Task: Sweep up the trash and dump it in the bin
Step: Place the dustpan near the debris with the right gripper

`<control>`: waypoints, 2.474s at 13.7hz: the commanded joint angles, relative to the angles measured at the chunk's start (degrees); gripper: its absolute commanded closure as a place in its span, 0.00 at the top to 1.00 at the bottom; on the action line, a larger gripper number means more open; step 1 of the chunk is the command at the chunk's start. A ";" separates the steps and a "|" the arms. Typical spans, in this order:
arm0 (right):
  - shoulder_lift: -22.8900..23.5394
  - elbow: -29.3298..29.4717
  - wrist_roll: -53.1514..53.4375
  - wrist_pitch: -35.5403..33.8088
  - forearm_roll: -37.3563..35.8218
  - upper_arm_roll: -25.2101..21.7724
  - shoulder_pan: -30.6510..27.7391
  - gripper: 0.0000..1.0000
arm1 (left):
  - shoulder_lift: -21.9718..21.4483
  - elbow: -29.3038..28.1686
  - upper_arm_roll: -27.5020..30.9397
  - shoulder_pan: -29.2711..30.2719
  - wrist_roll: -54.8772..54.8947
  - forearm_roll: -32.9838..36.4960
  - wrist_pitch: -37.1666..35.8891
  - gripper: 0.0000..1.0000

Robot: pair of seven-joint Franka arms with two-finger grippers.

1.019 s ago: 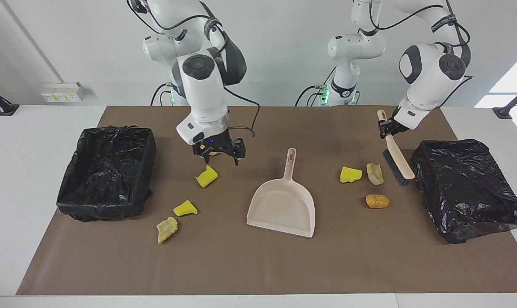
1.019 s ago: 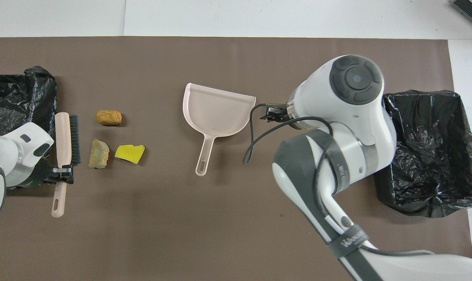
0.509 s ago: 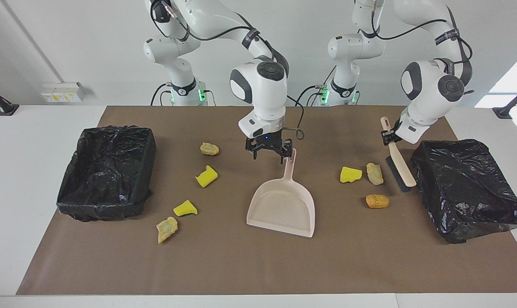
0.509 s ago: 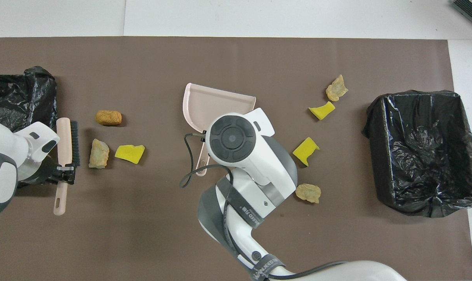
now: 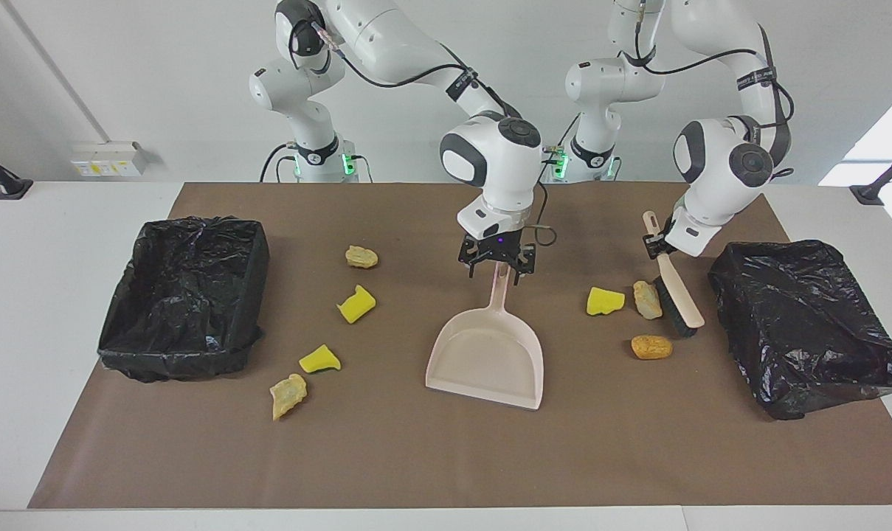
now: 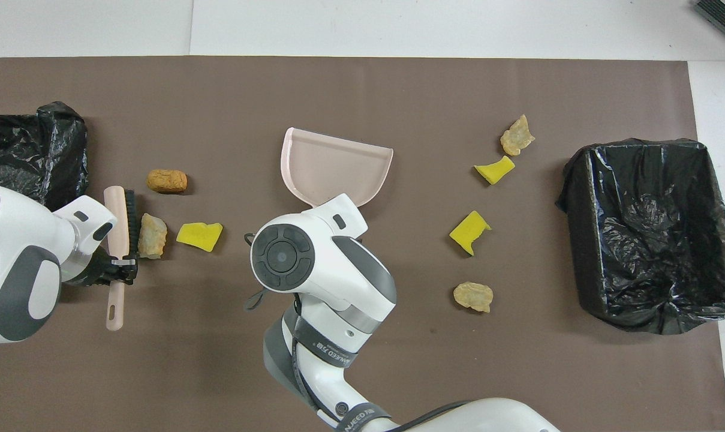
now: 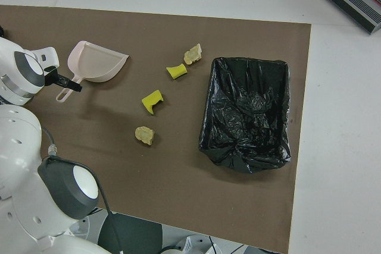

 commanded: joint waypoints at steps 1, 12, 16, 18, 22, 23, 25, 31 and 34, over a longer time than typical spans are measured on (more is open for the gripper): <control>1.10 0.81 1.23 1.80 -1.99 -0.10 0.05 0.97 | -0.28 -0.63 0.31 -1.90 -3.20 1.16 1.22 0.00; 1.10 -0.95 -3.25 2.06 -4.72 -0.02 0.23 0.30 | -0.19 -0.54 0.31 -1.90 -2.77 1.16 0.60 0.00; 0.14 -1.30 -7.99 1.89 -4.28 -0.02 0.14 0.00 | -0.28 -0.54 0.31 -1.90 -2.77 1.16 0.42 0.00; -1.53 -1.57 -15.26 1.54 -2.53 0.16 -1.35 0.00 | -0.28 -0.45 0.31 -1.99 -2.42 1.16 0.51 0.00; -6.89 -5.34 -29.73 1.45 0.64 0.25 -5.04 0.00 | -0.28 -0.45 0.05 -5.06 -3.46 1.16 1.13 0.00; -7.42 -5.61 -37.19 1.10 2.47 0.16 -5.22 0.00 | -0.36 -0.54 0.05 -6.80 -4.08 1.07 0.78 0.00; -9.70 -7.71 -47.33 -0.31 5.82 0.25 -7.32 0.00 | -0.54 -0.63 0.05 -9.62 -8.54 1.07 0.69 0.00; -12.43 -11.23 -77.74 -3.74 9.70 0.25 -12.51 0.00 | -1.95 4.54 0.57 -11.30 -10.77 1.07 -4.39 0.00; -12.96 -13.25 -91.55 -3.74 10.31 0.16 -13.84 0.00 | -1.07 5.96 0.66 -8.68 -10.50 1.25 -0.48 0.00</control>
